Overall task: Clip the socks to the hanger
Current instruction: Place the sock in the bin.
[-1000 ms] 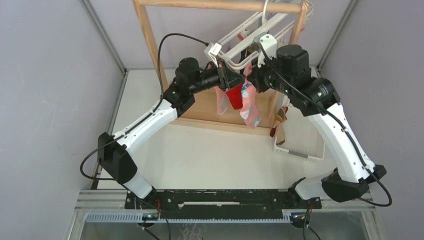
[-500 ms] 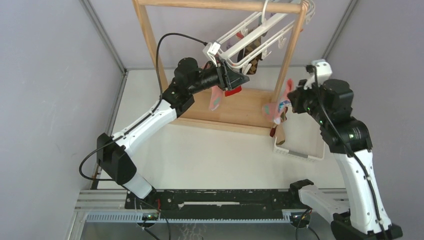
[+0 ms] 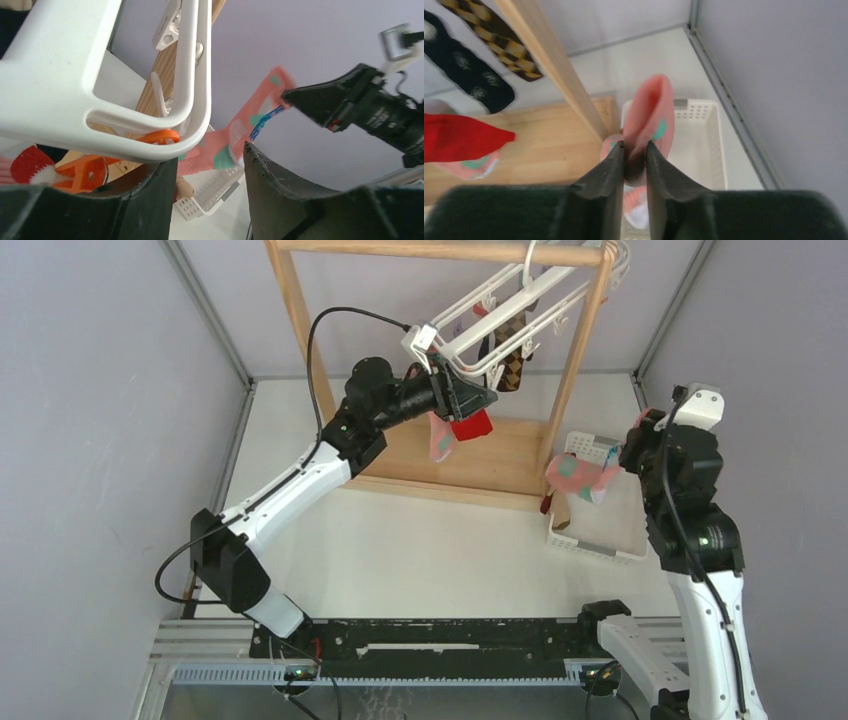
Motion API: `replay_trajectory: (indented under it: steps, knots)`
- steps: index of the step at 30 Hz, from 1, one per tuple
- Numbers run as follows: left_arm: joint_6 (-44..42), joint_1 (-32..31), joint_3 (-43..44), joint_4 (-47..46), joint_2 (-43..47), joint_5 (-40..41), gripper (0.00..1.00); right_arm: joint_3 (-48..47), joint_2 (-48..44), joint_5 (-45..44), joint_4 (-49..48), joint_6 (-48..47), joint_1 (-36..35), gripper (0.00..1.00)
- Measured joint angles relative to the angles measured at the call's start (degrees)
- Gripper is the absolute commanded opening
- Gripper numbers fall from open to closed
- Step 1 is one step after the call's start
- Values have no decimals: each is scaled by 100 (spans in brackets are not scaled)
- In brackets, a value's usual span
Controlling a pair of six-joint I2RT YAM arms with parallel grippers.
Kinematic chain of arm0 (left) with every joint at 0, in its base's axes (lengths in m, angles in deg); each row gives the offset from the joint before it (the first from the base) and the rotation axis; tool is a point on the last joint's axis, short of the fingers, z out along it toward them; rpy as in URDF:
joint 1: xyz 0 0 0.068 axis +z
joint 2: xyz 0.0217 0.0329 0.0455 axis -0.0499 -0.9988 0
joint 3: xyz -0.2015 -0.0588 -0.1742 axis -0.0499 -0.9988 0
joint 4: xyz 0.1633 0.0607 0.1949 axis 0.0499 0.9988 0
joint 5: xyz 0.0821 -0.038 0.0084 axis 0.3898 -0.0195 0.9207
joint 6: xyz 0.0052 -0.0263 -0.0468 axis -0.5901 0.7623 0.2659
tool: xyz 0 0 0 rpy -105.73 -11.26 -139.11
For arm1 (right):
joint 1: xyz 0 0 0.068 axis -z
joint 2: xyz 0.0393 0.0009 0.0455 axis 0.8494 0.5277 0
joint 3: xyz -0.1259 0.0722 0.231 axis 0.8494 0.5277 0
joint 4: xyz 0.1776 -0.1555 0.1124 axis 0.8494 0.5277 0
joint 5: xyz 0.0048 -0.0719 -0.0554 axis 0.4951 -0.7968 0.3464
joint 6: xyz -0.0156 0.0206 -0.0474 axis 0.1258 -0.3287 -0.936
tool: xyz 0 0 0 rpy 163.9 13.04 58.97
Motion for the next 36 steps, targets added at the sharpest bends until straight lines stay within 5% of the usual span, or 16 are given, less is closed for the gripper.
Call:
replay_trajectory:
  steps: [2,5,13,18,23,36]
  knots:
    - [-37,0,-55,0,63,55,55,286,72,-162,-57,74,7,76]
    - [-76,0,-136,-17,157,120,54,612,195,-192,-168,105,-17,81]
    - [-157,-4,-258,-144,299,199,54,1161,468,669,-1698,-15,-1276,81]
    - [-295,-4,-339,-175,361,223,54,1665,929,1012,-3659,-450,-2085,78]
    - [-363,-4,-529,-192,535,299,54,1880,1416,1255,-4896,-739,-2116,64]
    - [-511,-4,-533,-243,704,374,54,1878,1775,1582,-6279,-927,-2026,54]
